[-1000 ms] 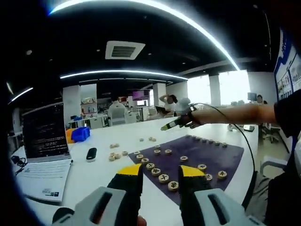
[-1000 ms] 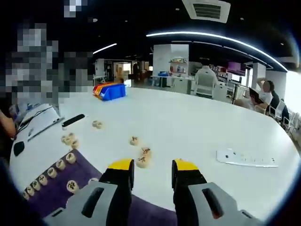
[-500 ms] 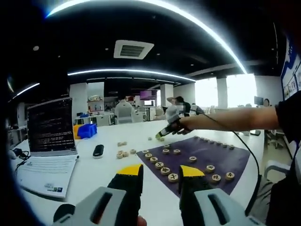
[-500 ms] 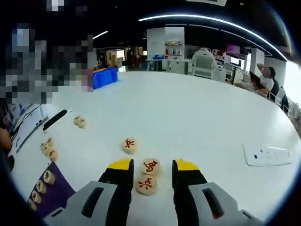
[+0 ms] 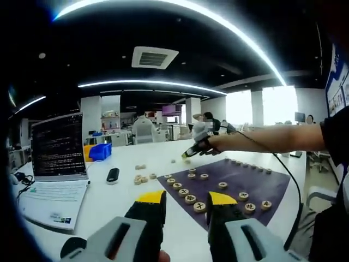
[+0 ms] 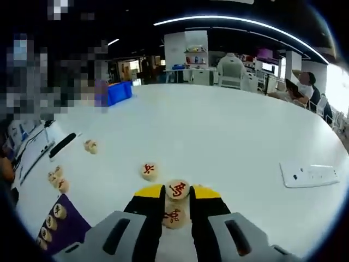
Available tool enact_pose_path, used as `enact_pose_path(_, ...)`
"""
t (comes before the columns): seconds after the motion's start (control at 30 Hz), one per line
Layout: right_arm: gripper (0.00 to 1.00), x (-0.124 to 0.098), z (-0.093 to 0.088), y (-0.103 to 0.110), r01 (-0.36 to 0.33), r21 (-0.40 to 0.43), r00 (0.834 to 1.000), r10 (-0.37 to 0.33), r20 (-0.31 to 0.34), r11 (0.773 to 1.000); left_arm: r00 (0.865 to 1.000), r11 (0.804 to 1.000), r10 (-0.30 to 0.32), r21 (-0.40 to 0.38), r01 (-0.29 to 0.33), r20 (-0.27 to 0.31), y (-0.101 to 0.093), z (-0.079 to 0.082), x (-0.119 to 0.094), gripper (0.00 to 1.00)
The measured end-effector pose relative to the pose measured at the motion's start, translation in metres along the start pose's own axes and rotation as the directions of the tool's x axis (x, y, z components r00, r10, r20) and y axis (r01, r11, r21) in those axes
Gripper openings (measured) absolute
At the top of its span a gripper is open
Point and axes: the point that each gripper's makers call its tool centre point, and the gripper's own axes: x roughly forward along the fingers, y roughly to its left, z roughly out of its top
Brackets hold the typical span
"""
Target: Pick up the chess pieces one by one and place each piece onto its starting position on the chessboard, setting the pieces on their correct points until all the chess pieces are arranged in the starting layout
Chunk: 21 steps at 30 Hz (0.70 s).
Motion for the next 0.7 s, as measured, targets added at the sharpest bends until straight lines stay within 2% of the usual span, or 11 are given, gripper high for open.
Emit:
enact_pose_path(0.1,0.19,-0.020,0.004,0.006,-0.039,-0.029,0.999,0.039,0.003,0.999,1.000,1.000,0.002,-0.004,-0.002,0.002,0.000,0.000,0.001,0.31)
enact_pose_path(0.27,0.19,-0.065,0.009,0.003,-0.073,-0.092,0.997,0.075,0.025,0.993,1.000,1.000,-0.014,0.009,0.014,0.000,-0.008,0.002,0.002,0.31)
enact_pose_path(0.37,0.19,-0.094,0.004,0.000,-0.087,-0.107,0.995,0.091,0.039,0.990,1.000,0.999,-0.028,0.025,0.028,0.003,-0.017,0.006,0.002,0.31)
enact_pose_path(0.47,0.19,-0.124,-0.007,-0.004,-0.105,-0.129,0.993,0.112,0.044,0.986,0.999,0.999,-0.034,0.038,0.034,0.005,-0.022,0.008,0.000,0.31)
enact_pose_path(0.7,0.19,-0.200,-0.056,-0.006,-0.168,-0.159,0.984,0.175,0.031,0.973,0.999,0.997,-0.050,0.060,0.050,0.006,-0.030,0.010,0.001,0.31)
